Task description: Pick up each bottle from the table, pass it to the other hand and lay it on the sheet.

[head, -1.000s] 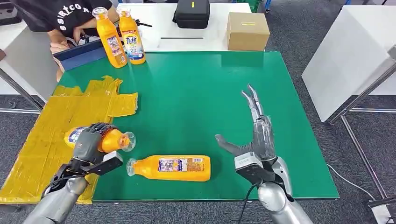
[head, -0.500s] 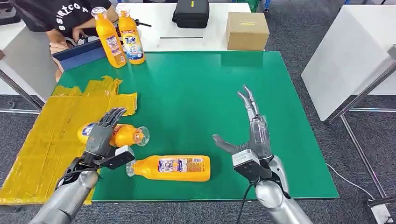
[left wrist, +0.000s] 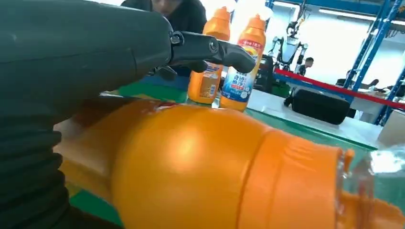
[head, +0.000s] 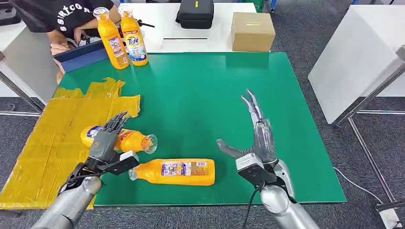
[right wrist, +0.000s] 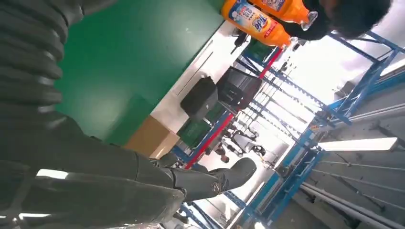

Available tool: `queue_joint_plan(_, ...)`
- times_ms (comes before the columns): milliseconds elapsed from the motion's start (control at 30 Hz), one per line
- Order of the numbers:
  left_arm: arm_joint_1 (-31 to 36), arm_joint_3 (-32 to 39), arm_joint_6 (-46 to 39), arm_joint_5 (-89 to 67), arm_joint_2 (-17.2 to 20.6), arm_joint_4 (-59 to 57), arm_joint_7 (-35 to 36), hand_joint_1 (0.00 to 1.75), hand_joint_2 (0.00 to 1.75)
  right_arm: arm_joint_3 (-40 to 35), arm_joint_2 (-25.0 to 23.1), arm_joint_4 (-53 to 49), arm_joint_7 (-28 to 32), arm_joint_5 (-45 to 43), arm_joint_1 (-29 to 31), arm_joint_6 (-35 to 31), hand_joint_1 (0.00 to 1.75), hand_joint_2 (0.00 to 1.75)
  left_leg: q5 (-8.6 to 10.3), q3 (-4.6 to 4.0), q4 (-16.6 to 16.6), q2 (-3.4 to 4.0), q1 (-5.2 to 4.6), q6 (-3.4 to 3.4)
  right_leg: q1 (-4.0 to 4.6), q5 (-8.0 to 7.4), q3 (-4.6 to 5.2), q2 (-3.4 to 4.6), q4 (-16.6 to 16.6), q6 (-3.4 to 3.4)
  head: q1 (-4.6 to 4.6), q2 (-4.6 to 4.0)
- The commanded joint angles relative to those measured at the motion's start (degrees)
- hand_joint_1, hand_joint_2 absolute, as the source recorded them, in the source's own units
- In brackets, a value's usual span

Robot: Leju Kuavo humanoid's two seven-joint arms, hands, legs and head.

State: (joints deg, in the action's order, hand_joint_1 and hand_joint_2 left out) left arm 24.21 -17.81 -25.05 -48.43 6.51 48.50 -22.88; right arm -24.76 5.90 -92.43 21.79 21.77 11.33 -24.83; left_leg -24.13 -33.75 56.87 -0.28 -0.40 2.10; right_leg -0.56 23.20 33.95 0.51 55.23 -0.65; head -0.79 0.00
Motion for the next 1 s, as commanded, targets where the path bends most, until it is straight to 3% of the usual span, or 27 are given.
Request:
queue_joint_plan(33, 0.8, -0.9, 1.0, 1.5, 0.2, -2.2, 0.5, 0.0, 1.75, -1.8, 1.2, 2.0, -2.3, 1.9, 1.1, 1.5, 0.0, 1.75, -0.04, 0.12, 0.0, 0.0, 0.01, -0.1, 0.01, 0.04, -0.14, -0.04, 0.0, 0.03, 0.0, 0.0)
queue_joint_plan(400, 0.2, 0.1, 1.4, 3.2, -0.4, -1.4, 0.5, 0.0, 1.75, -3.4, 1.3, 2.5, -4.4, 1.8, 2.0, 4.8, 0.0, 1.75, -0.08, 0.21, 0.0, 0.03, 0.0, -0.13, 0.01, 0.07, -0.22, -0.02, 0.0, 0.03, 0.0, 0.0)
queue_joint_plan(433, -2.2, 2.3, 4.6, 8.9, -1.5, 3.0, -1.3, 0.0, 1.75, -5.5, 1.5, 2.4, -6.6, -0.4, 1.9, 9.2, 0.0, 1.75, -0.06, 0.16, 0.0, 0.05, 0.0, -0.12, 0.01, 0.04, -0.17, 0.01, 0.0, 0.03, 0.0, 0.0)
queue_joint_plan(667, -6.1, 5.0, 11.1, 19.1, -3.1, 14.6, -1.3, 0.0, 1.75, -6.9, 1.2, 2.7, -9.4, -2.2, 1.8, 13.1, 0.0, 1.75, -0.1, 0.14, 0.0, 0.04, 0.02, -0.13, 0.02, 0.08, -0.16, -0.01, 0.0, 0.03, -0.02, 0.0)
queue_joint_plan(833, -9.2, 5.2, 16.0, 26.8, -5.7, 23.5, -1.9, 0.0, 1.75, -10.4, 0.1, 4.8, -16.4, -2.5, 4.0, 18.8, 0.0, 1.75, -0.15, 0.21, 0.0, 0.13, 0.02, -0.17, 0.03, 0.1, -0.23, 0.06, 0.0, 0.04, 0.0, 0.0)
queue_joint_plan(1000, -8.8, 5.0, 18.0, 31.5, -8.1, 26.1, -2.0, 0.0, 1.75, -12.7, -0.6, 8.8, -19.8, -0.9, 6.2, 19.9, 0.0, 1.75, -0.14, 0.19, 0.1, 0.12, 0.04, -0.18, 0.05, 0.08, -0.23, 0.05, 0.0, 0.04, -0.02, 0.0)
